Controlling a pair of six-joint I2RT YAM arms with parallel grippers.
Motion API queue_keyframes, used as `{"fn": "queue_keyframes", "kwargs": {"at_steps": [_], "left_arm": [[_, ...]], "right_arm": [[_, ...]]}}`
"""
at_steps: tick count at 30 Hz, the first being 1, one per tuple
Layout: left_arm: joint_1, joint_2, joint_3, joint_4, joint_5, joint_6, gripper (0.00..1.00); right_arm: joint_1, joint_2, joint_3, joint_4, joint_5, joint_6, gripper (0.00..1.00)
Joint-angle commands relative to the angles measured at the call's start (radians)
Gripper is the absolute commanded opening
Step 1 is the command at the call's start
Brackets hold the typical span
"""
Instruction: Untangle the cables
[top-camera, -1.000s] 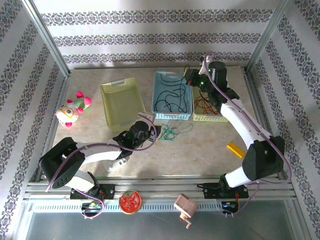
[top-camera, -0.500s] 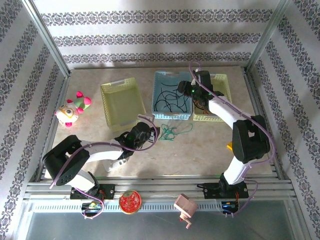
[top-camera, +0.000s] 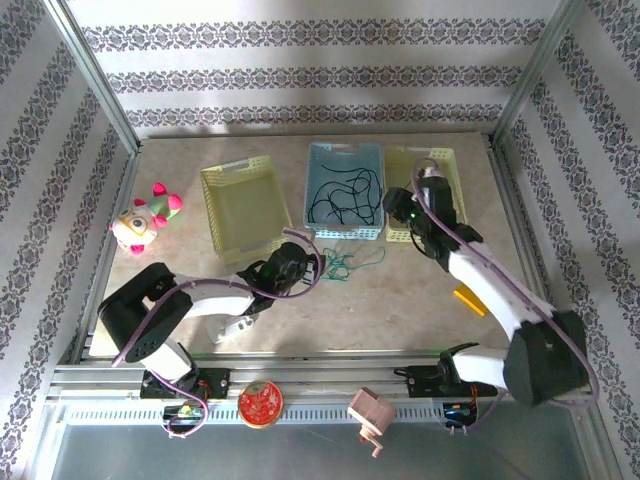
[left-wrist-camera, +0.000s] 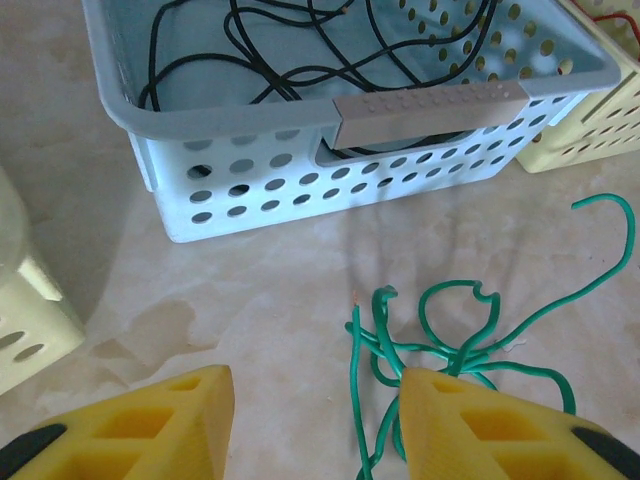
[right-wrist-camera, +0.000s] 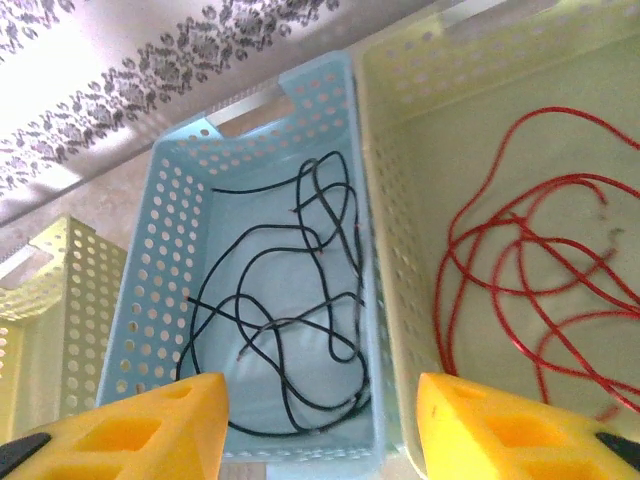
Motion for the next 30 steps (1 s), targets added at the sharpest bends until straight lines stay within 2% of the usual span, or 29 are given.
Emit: {"fn": "queue_keyframes", "kwargs": {"at_steps": [1,5,9,16,24,30], "left_arm": [[0.012,0.028,0.030,0.042,0.026,-0.017,0.47],[0.012,0.051,0.046,0.047,0.045,-0.021,0.48],[0.012,0.071,0.064,0.047,0.063,-0.021,0.48],[0.011,0.092,0.077,0.048,0.093,-0.038,0.50],[0.009,0.102,0.076,0.051,0.107,-0.046,0.51],[0.007,0.105,0.075,0.051,0.110,-0.045,0.51]], "right_arm": [[0.027,-0.110,-0.126,-0.045,0.076,0.113,0.53],[0.082,-0.238,-0.265,-0.066,0.101,0.241,0.53],[0.119,-0.255,-0.342,-0.080,0.091,0.310,0.54],[0.120,-0.150,-0.368,0.000,0.053,0.375,0.53],[0.145,-0.016,-0.312,0.065,-0.013,0.326,0.52],[0.172,0.053,-0.272,0.077,-0.011,0.290,0.51]]}}
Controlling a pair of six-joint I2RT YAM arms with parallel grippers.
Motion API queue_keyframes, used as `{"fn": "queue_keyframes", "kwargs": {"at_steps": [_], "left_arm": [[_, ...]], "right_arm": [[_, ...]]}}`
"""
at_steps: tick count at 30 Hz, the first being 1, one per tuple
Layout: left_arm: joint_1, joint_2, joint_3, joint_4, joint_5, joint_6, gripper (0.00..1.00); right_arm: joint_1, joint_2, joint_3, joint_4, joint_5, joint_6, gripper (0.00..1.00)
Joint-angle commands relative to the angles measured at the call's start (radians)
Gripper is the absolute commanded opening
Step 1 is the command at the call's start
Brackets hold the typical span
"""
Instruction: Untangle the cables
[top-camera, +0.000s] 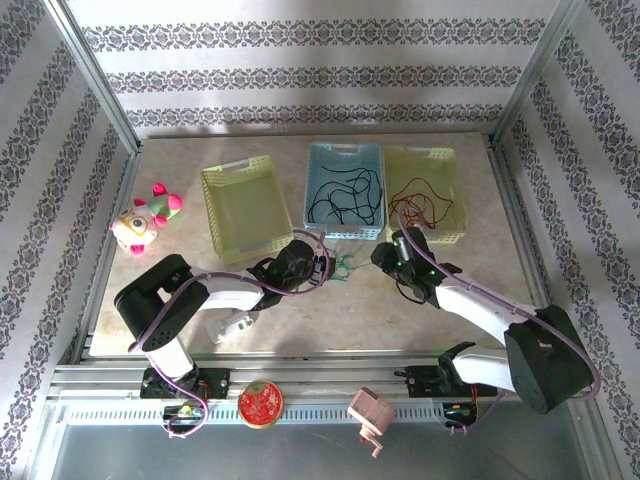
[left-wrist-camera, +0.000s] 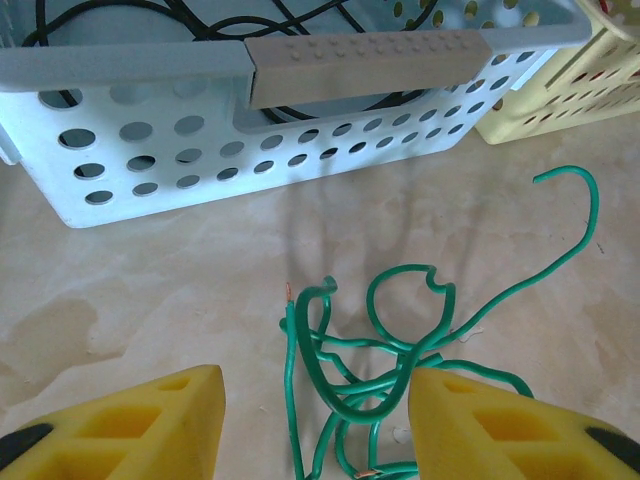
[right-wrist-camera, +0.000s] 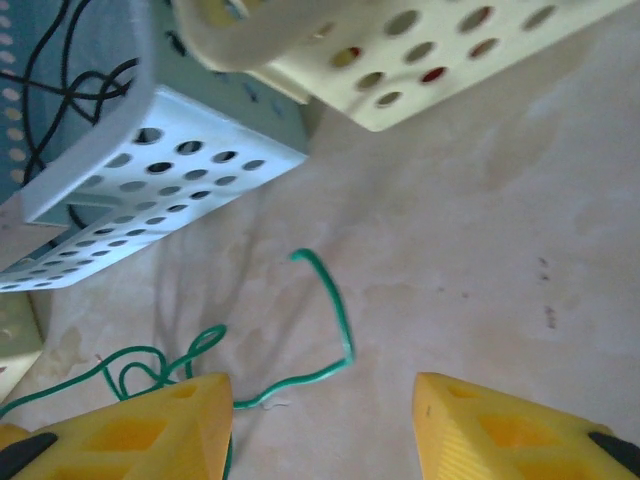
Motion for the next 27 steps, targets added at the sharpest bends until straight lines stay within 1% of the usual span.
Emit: {"fn": "queue_keyframes", "kwargs": {"at_steps": [1,6,9,12,16,18,21,27], "left_arm": [[0.007,0.013,0.021,0.031,0.009,-0.016,0.51],[0.004,0.013,0.018,0.033,0.007,-0.016,0.51],[0.003,0.017,0.013,0.037,0.008,-0.016,0.51],[0.002,0.023,0.013,0.032,0.005,-0.015,0.51],[0.002,0.029,0.019,0.035,0.002,-0.013,0.51],[0.002,0.034,0.022,0.036,0.004,-0.014,0.51],[0.002,0.034,0.018,0.043,0.001,-0.016,0.51],[0.002,0.013,-0.002,0.059,-0.026,-0.023,0.51]], "right_arm": [[0.012,0.045,0.041,0.032,-0.011,-0.028,0.51],[0.015,0.110,0.061,0.042,0.006,-0.033,0.49],[0.016,0.132,0.055,0.047,0.043,-0.025,0.42],[0.016,0.142,0.044,0.056,0.060,-0.016,0.28],[0.018,0.138,0.038,0.045,0.084,-0.017,0.07],[0.018,0.120,0.033,0.029,0.102,-0.021,0.01],[0.018,0.078,0.020,0.003,0.140,-0.026,0.00],[0.016,-0.056,-0.024,-0.069,0.212,-0.026,0.00]]}}
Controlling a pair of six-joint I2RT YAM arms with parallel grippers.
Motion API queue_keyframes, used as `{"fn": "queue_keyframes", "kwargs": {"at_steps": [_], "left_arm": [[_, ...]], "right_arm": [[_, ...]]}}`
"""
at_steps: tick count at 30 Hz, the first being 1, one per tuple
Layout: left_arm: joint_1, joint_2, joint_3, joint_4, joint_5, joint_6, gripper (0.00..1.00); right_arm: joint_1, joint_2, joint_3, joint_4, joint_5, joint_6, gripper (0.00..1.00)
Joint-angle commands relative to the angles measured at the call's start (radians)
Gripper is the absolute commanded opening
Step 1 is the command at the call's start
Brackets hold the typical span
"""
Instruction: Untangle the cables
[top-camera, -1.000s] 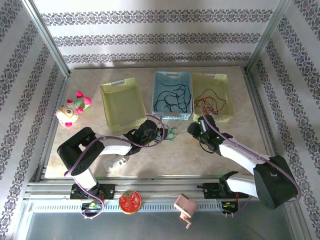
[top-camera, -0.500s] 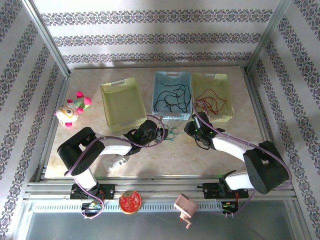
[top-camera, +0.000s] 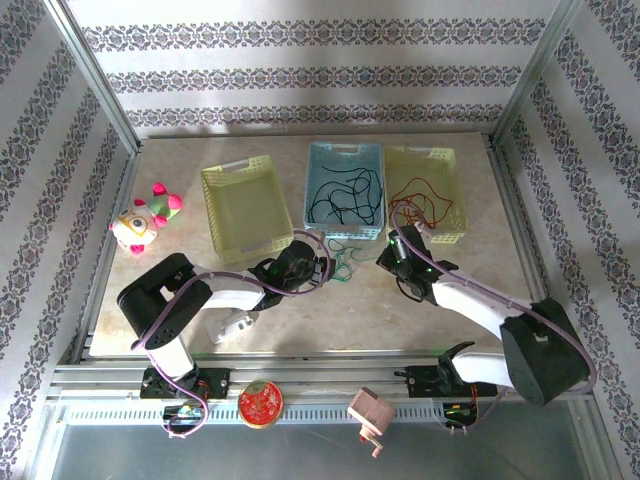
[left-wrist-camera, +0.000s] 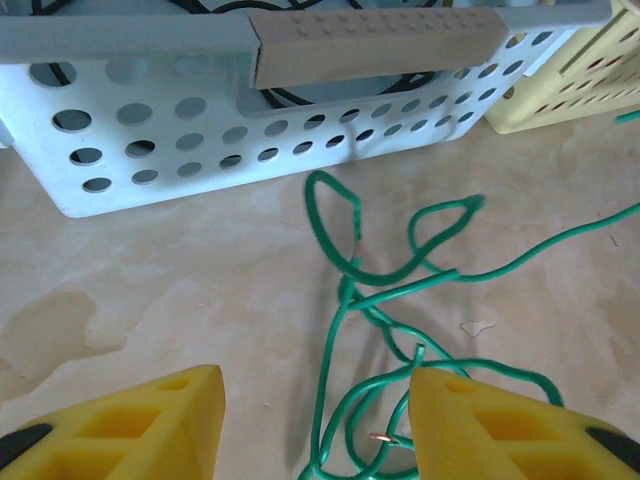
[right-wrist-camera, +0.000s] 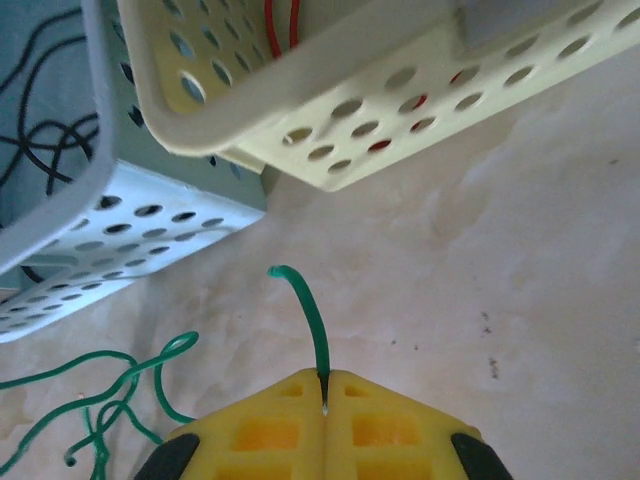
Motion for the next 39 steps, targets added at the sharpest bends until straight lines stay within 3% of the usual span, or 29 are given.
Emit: {"fn": "queue_keyframes", "kwargs": {"at_steps": [1,8,14,20,33,37,39], "left_arm": [[0.004,-0.013,-0.011,0.066,-0.031,-0.027,0.51],[0.007,-0.058,-0.059,0.154,-0.027,-0.031,0.51],[0.026,-0.078,-0.115,0.318,0.084,-0.056,0.51],[0.076,-0.065,-0.160,0.494,0.199,-0.145,0.52],[0.116,0.007,-0.126,0.485,0.275,-0.196,0.50],[0.118,0.031,-0.140,0.511,0.248,-0.227,0.50],[0.123,0.042,-0.153,0.548,0.256,-0.241,0.45]], "right_arm": [[0.010,-0.085,-0.036,-0.070,0.078,-0.009,0.00],[-0.002,-0.253,-0.113,-0.097,0.048,-0.014,0.00],[-0.004,-0.319,-0.150,-0.017,-0.042,-0.097,0.00],[-0.004,-0.294,-0.120,0.018,-0.142,-0.169,0.00],[-0.002,-0.271,-0.103,0.153,-0.142,-0.139,0.00],[-0.002,-0.248,-0.080,0.174,-0.144,-0.139,0.00],[-0.002,-0.239,-0.072,0.177,-0.153,-0.136,0.00]]}}
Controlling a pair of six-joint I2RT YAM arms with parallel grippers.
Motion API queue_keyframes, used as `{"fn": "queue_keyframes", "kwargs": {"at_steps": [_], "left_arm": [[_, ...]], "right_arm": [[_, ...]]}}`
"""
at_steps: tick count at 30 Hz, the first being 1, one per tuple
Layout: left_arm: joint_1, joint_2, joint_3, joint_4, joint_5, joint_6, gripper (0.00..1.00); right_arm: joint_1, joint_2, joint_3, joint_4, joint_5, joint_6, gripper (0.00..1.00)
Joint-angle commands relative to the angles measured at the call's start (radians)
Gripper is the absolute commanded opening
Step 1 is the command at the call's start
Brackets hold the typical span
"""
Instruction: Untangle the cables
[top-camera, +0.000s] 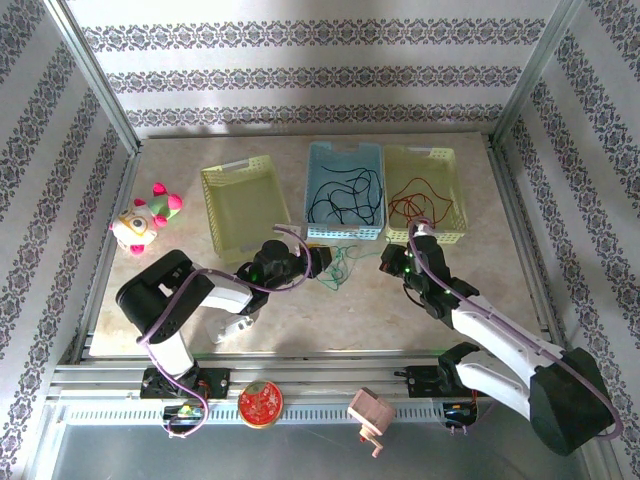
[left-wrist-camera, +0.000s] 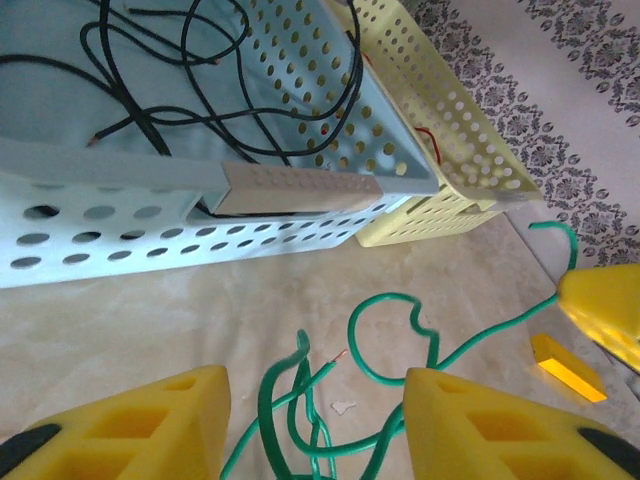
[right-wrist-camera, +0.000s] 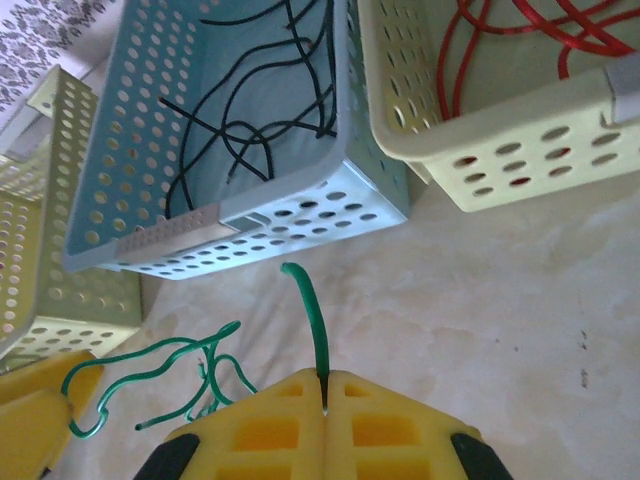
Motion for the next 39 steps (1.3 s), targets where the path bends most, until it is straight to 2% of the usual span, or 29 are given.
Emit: {"fn": "queue_keyframes", "kwargs": {"at_steps": [1,6,9,11,12,16,24,28,33,39], "left_arm": [[0.020,0.024,-0.007,0.086,0.019,-0.039,0.42],[0.020,0.036,0.009,0.085,0.047,-0.033,0.34],[0.020,0.036,0.012,0.085,0.052,-0.028,0.21],[0.020,0.037,0.011,0.091,0.055,-0.027,0.10],[0.020,0.036,0.011,0.091,0.057,-0.025,0.08],[0.020,0.020,0.006,0.080,0.042,-0.015,0.06],[0.020,-0.048,-0.025,0.045,-0.007,-0.002,0.05],[0.020,-0.073,-0.020,0.042,0.029,0.018,0.00],[0.030,-0.103,-0.035,0.108,0.071,0.011,0.00],[0.061,-0.099,-0.077,0.193,0.095,-0.036,0.00]], "right_arm": [[0.000,0.015,0.040,0.057,-0.013,0.012,0.00],[0.005,0.025,0.042,0.069,-0.008,0.027,0.00],[0.007,0.031,0.049,0.077,-0.002,0.029,0.00],[0.009,0.040,0.057,0.078,0.000,0.028,0.00],[0.010,0.043,0.061,0.077,0.001,0.027,0.00],[0.016,0.047,0.059,0.048,0.055,0.038,0.00],[0.011,0.010,0.025,-0.185,0.349,0.205,0.00],[0.001,0.016,0.021,-0.248,0.363,0.231,0.00],[-0.015,0.027,0.023,-0.332,0.371,0.266,0.00],[-0.137,0.008,-0.049,-0.331,0.257,0.356,0.00]]}}
